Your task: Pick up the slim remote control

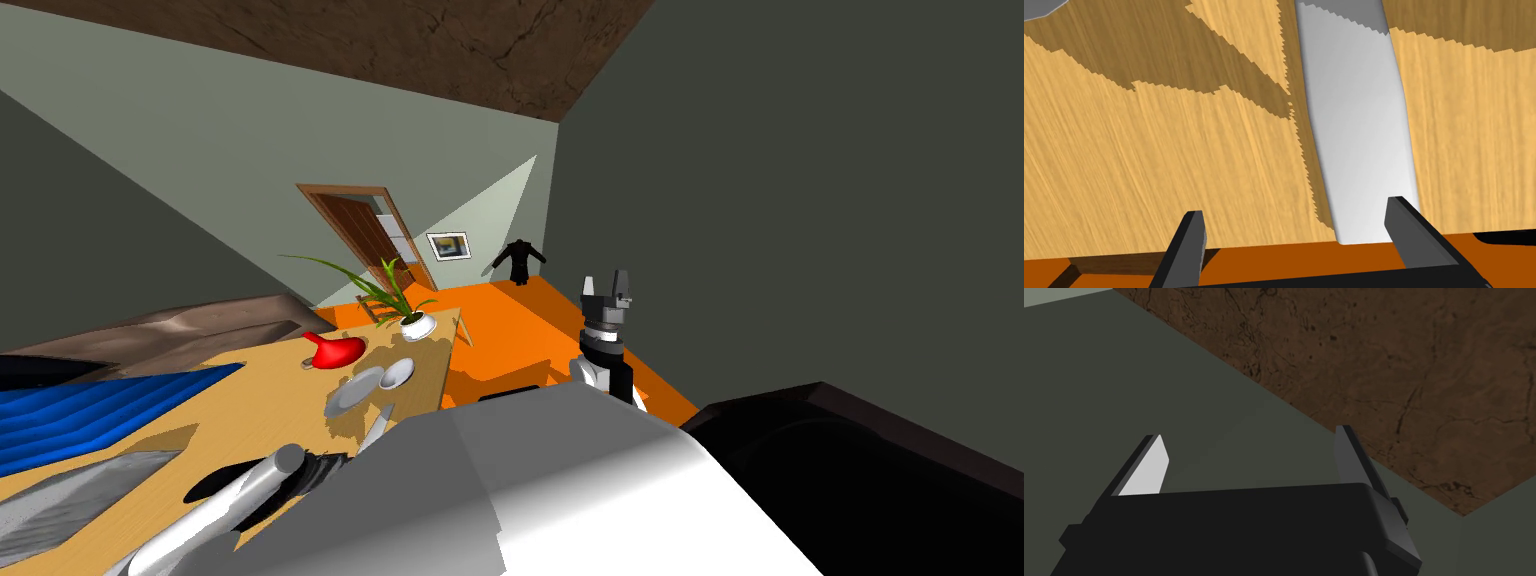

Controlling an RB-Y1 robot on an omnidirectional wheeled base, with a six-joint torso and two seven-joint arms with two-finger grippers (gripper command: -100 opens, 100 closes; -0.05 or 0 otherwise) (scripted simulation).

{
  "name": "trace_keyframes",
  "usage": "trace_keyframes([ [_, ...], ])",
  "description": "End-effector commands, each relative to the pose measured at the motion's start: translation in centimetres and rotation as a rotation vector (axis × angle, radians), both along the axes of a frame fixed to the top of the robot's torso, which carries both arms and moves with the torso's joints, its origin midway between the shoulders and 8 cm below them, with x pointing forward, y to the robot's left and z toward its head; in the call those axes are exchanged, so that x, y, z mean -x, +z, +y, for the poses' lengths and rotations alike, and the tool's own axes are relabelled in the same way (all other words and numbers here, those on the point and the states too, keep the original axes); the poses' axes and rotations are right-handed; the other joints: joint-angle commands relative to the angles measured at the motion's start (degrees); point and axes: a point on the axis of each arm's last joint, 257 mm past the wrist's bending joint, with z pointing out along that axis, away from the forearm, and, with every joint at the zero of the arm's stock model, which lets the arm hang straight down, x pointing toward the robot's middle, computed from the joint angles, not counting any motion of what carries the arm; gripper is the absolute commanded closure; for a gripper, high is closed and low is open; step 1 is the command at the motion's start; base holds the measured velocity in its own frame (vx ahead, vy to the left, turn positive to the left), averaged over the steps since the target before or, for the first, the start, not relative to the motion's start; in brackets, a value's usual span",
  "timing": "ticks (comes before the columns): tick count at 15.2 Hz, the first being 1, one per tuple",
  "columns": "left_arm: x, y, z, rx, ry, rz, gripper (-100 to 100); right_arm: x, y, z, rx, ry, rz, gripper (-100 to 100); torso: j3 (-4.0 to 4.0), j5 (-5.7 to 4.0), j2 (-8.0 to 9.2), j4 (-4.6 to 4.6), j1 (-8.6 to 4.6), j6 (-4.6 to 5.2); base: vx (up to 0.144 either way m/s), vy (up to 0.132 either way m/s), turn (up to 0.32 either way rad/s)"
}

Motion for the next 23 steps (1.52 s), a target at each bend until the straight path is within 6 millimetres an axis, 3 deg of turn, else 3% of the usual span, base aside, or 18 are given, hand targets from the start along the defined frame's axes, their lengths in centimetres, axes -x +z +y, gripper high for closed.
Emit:
trace_keyframes([
  [1,1.0,-0.9,-1.0,0.049,0.038,0.018,-100,0.0,0.0,0.0,0.0,0.0,0.0,0,0.0,0.0,0.0,0.0,0.0,0.0,0.153,0.023,-0.009],
  [11,6.1,-4.7,-7.2,0.294,0.228,0.098,-100,0.0,0.0,0.0,0.0,0.0,0.0,0,0.1,0.05,0.19,0.04,0.2,0.0,0.122,0.048,-0.013],
  [12,5.4,-4.3,-6.2,0.266,0.209,0.086,-100,0.0,0.0,0.0,0.0,0.0,0.0,0,0.13,0.05,0.23,0.04,0.24,-0.01,0.054,0.051,-0.005],
  [16,5.4,-6.3,-7.6,0.268,0.2,0.082,-100,0.0,0.0,0.0,0.0,0.0,0.0,0,0.32,0.02,0.57,0.11,0.06,-0.02,0.013,0.031,0.045],
  [18,5.5,-6.2,-7.5,0.27,0.201,0.084,-100,0.0,0.0,0.0,0.0,0.0,0.0,0,0.36,0.01,0.64,0.13,0.04,-0.01,0.0,0.019,0.021],
  [19,5.4,-6.2,-7.5,0.268,0.2,0.083,100,0.0,0.0,0.0,0.0,0.0,0.0,0,0.37,0.0,0.65,0.14,0.0,-0.01,0.001,0.005,-0.001],
  [23,5.4,-6.3,-7.6,0.271,0.201,0.083,100,0.0,0.0,0.0,0.0,0.0,0.0,0,0.37,0.01,0.66,0.13,0.06,-0.01,0.0,0.0,0.0],
])
